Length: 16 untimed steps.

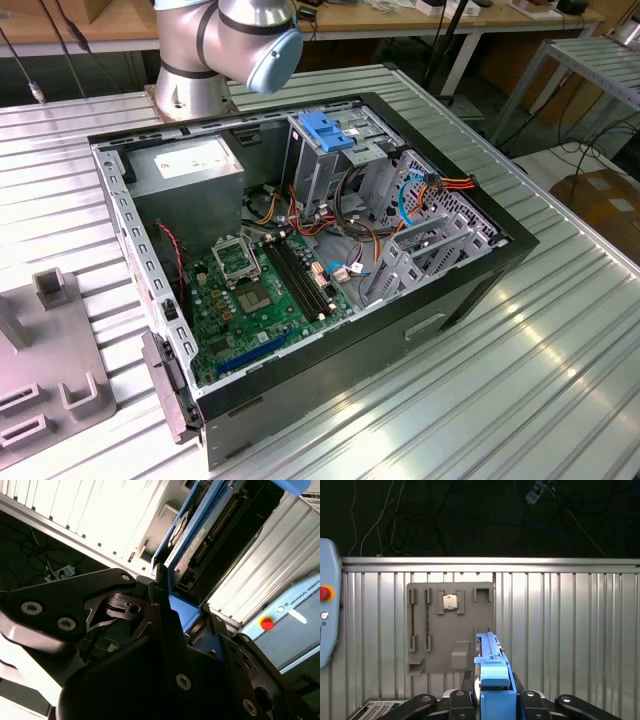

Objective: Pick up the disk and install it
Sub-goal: 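Pick up the disk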

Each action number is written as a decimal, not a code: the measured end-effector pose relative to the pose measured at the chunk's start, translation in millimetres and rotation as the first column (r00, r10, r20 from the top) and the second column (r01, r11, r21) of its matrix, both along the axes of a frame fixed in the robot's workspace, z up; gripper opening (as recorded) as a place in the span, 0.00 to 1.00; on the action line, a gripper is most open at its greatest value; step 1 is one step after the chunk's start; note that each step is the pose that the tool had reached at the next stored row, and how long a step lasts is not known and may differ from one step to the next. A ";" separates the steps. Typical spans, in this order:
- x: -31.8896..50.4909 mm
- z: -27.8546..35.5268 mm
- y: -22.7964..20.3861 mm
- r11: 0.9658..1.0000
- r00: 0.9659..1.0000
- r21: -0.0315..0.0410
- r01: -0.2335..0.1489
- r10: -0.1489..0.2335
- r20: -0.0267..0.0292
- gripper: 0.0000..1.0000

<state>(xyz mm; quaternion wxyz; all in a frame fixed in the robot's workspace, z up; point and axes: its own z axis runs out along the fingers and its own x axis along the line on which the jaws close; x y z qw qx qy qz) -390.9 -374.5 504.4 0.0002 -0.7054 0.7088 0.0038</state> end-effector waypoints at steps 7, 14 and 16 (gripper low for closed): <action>20.5 0.0 0.0 1.000 1.000 0.000 0.000 0.000 0.000 0.37; 40.3 0.1 0.0 1.000 1.000 0.000 0.000 0.000 0.000 0.37; 45.5 0.0 0.0 1.000 1.000 0.000 0.000 0.000 0.000 0.37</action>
